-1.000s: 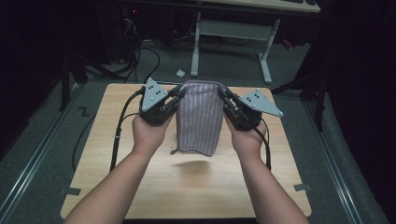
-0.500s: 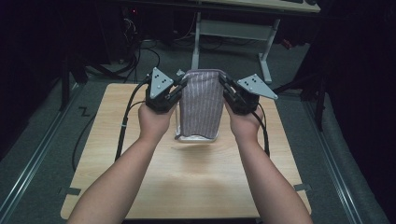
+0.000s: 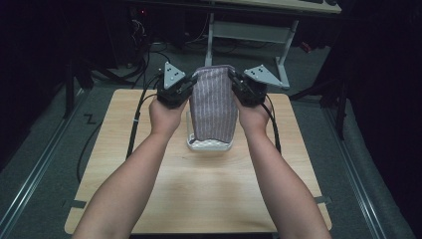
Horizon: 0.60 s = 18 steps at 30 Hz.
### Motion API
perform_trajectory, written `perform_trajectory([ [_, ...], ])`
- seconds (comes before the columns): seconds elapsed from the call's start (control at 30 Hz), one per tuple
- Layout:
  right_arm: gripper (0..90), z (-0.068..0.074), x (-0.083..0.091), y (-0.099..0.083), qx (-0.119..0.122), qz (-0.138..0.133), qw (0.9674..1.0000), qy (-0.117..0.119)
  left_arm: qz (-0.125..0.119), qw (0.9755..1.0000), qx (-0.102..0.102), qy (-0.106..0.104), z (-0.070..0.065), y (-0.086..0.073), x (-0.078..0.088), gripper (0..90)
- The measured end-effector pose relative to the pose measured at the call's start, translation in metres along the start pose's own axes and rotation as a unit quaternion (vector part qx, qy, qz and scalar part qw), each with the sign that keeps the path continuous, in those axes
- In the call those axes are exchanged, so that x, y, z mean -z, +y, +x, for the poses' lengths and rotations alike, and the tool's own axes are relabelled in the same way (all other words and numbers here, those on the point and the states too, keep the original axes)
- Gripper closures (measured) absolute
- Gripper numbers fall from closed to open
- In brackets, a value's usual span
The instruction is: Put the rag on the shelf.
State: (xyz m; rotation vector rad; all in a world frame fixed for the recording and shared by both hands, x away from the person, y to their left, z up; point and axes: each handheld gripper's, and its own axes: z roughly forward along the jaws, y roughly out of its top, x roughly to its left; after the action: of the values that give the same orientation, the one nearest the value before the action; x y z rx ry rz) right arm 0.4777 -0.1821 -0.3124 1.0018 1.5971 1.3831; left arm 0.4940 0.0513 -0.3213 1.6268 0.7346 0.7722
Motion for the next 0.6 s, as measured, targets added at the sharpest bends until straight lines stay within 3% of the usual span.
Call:
perform_trajectory([
  [0.4, 83.9, -0.004, -0.008, 0.004, 0.000, 0.007, 1.0000, -0.005, 0.011, 0.9999, -0.013, 0.004, 0.006, 0.011, -0.010, 81.2],
  [0.6, 83.7, -0.011, -0.015, 0.000, -0.005, 0.010, 0.9999, -0.010, 0.033, 0.9994, -0.011, 0.007, 0.007, 0.013, -0.023, 81.0],
])
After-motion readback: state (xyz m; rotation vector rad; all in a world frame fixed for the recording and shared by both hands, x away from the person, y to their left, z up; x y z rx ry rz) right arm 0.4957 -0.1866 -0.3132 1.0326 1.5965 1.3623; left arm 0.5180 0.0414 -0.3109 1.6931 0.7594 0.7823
